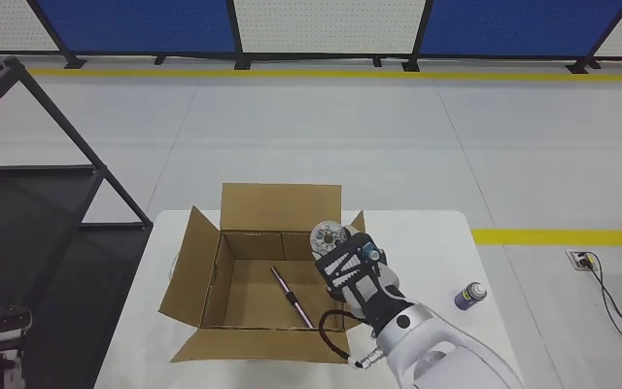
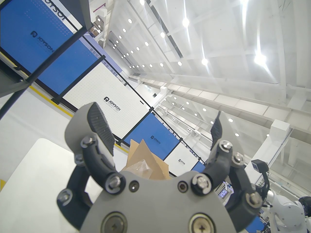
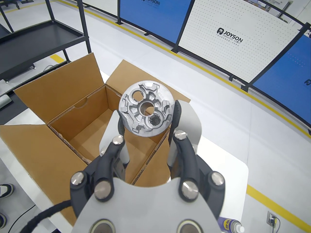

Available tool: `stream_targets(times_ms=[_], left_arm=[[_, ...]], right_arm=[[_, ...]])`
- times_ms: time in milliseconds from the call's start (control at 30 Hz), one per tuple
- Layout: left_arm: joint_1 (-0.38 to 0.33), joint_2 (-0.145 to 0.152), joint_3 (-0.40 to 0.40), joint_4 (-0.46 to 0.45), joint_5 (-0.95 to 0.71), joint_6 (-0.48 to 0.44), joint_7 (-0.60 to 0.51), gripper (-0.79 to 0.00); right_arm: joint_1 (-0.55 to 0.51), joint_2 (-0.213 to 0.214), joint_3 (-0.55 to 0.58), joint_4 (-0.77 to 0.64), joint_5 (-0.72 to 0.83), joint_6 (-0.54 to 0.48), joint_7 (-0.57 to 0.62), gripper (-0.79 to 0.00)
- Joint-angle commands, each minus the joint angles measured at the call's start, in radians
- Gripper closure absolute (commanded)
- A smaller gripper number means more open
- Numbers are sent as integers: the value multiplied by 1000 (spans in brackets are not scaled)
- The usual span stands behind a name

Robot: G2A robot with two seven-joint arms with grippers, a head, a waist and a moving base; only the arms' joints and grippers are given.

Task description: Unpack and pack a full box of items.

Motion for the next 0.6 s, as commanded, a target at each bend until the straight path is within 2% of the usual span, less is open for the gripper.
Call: stream_targets(times_ms=[0,333,433,567], left_arm=[[0,0,0,0,0,0,0,-785],[0,0,0,0,0,0,0,-785],[0,0,0,0,0,0,0,-785],[0,0,0,0,0,0,0,-785]], right_arm=[[-2,0,2,-1,2,-1,-3,0],[-4,0,0,0,4,-4,-9,0],[6,-4,-39,49,20,-53,-58,0],[103,-27,-135,183,34,-72,-45,0]])
